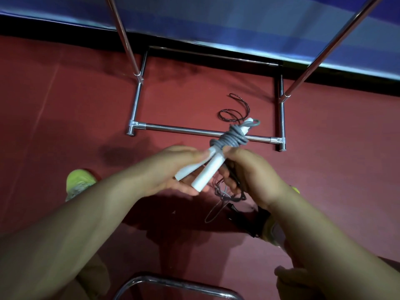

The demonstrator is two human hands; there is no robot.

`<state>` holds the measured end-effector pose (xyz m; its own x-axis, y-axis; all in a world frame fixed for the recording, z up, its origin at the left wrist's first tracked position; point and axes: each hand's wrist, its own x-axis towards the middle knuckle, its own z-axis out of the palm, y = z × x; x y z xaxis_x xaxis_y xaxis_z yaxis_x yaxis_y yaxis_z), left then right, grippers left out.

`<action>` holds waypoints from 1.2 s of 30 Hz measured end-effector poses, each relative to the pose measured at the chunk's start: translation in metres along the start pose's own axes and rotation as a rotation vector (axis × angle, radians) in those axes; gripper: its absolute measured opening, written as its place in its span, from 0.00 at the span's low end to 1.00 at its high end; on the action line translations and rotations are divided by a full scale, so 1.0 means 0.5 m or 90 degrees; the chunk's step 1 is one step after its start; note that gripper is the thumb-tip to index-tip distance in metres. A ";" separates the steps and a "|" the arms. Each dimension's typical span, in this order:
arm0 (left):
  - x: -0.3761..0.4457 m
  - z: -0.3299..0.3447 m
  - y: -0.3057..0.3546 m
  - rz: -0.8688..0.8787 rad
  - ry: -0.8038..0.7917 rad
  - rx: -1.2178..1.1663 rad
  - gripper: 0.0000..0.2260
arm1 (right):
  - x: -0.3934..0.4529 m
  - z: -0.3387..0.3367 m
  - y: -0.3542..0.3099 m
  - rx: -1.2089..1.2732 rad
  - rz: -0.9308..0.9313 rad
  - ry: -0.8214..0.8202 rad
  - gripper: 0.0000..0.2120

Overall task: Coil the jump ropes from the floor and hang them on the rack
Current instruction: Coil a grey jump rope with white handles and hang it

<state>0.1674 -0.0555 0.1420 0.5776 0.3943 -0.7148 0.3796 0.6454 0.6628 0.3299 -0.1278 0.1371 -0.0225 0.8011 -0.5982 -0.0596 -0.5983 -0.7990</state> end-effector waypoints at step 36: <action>0.014 -0.017 -0.017 0.021 0.182 0.336 0.28 | 0.000 -0.007 -0.003 -0.123 0.082 0.120 0.19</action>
<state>0.1619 -0.0525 0.1297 0.4053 0.6163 -0.6752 0.7148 0.2468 0.6543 0.3334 -0.1267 0.1382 0.1700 0.7116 -0.6818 0.1229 -0.7017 -0.7018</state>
